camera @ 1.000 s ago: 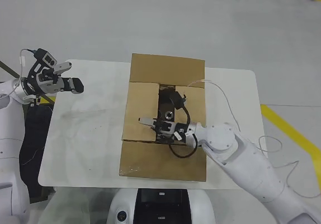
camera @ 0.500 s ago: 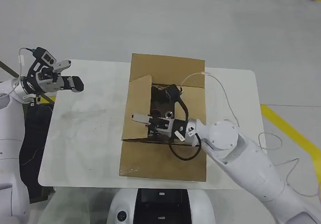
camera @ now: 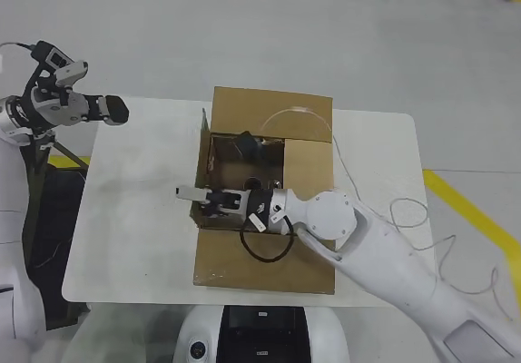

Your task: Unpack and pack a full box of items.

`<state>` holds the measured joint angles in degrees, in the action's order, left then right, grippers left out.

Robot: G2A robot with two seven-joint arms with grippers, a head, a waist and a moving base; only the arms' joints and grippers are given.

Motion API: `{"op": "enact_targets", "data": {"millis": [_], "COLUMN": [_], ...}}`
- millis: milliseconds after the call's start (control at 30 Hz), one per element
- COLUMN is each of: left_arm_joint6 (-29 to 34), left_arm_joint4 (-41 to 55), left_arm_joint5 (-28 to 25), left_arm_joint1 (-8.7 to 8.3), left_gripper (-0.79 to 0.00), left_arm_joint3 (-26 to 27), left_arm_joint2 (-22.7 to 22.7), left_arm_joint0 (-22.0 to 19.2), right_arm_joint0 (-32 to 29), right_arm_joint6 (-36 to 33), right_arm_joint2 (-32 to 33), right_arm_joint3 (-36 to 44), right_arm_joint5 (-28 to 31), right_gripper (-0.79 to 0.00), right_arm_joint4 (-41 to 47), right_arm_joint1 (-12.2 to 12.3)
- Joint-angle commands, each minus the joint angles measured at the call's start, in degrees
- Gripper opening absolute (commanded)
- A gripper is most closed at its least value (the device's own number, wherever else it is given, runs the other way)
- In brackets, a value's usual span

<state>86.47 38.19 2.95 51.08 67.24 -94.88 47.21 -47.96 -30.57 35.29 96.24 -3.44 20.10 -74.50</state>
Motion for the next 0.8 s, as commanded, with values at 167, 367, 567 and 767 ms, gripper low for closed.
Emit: {"op": "enact_targets", "data": {"millis": [167, 367, 567, 767], "left_arm_joint6": [1.53, 1.53, 1.53, 1.53], "left_arm_joint4": [1.13, 3.76, 3.63, 2.7], "left_arm_joint5": [2.33, 3.69, 5.94, 6.91], "left_arm_joint1": [0.05, -0.03, -0.59, -0.9], "left_gripper": [0.0, 0.0, 0.0, 0.0], "left_arm_joint3": [-1.39, 0.33, 3.73, 1.88], "left_arm_joint2": [3.47, 6.13, 10.38, 13.69], "left_arm_joint0": [-2.55, -3.87, -2.98, -2.78], "right_arm_joint0": [3.3, 4.98, 6.04, 5.62], "right_arm_joint6": [1.26, 1.09, 0.83, 0.69], "right_arm_joint2": [-3.39, -5.72, -7.09, -6.64], "right_arm_joint3": [-4.22, -7.61, -10.67, -12.14], "right_arm_joint5": [1.64, 2.03, 2.15, 2.01], "right_gripper": [0.0, 0.0, 0.0, 0.0], "right_arm_joint4": [0.11, -0.77, -1.02, -1.82], "right_arm_joint1": [-2.97, -5.11, -7.03, -7.91]}}
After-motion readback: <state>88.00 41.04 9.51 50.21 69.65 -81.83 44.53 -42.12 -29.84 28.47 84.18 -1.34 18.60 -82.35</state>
